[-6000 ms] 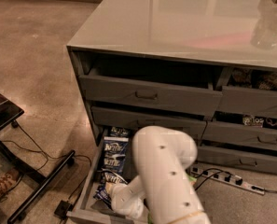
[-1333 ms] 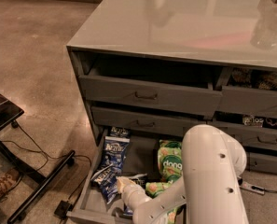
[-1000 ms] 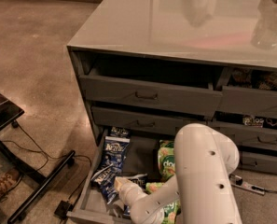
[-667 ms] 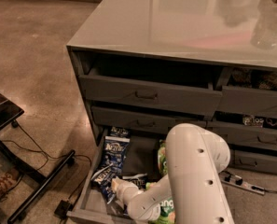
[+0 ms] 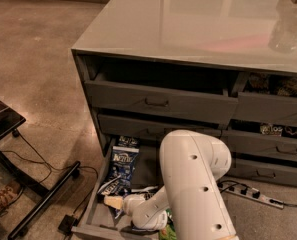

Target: Pick blue chip bag from bottom drawer and place on counter

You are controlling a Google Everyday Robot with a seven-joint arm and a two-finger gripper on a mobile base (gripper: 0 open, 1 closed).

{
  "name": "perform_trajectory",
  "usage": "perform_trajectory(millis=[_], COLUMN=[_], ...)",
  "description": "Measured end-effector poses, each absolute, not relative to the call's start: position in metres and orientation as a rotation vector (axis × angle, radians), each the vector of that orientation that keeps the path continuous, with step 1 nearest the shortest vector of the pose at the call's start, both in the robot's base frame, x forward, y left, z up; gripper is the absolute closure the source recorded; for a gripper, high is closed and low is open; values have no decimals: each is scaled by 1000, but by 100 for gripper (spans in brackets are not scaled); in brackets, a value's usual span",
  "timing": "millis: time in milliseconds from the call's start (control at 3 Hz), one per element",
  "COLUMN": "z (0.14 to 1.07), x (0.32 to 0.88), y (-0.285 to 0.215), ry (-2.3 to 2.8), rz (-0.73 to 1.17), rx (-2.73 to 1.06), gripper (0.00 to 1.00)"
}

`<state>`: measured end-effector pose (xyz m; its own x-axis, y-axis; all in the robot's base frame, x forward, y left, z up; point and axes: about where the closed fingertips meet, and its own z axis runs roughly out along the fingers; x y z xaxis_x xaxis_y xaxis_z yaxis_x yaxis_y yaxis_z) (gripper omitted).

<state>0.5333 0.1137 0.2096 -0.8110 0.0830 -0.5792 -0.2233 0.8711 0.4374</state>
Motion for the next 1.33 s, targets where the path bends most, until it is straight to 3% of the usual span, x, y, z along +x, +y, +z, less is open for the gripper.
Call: perform_trajectory(millis=[333, 1000, 1333], z=[210, 161, 142], x=[533, 551, 556], y=[114, 134, 141], ry=[2430, 2534, 2580], rz=[665, 598, 541], rx=[-101, -130, -150], gripper=[0, 40, 48])
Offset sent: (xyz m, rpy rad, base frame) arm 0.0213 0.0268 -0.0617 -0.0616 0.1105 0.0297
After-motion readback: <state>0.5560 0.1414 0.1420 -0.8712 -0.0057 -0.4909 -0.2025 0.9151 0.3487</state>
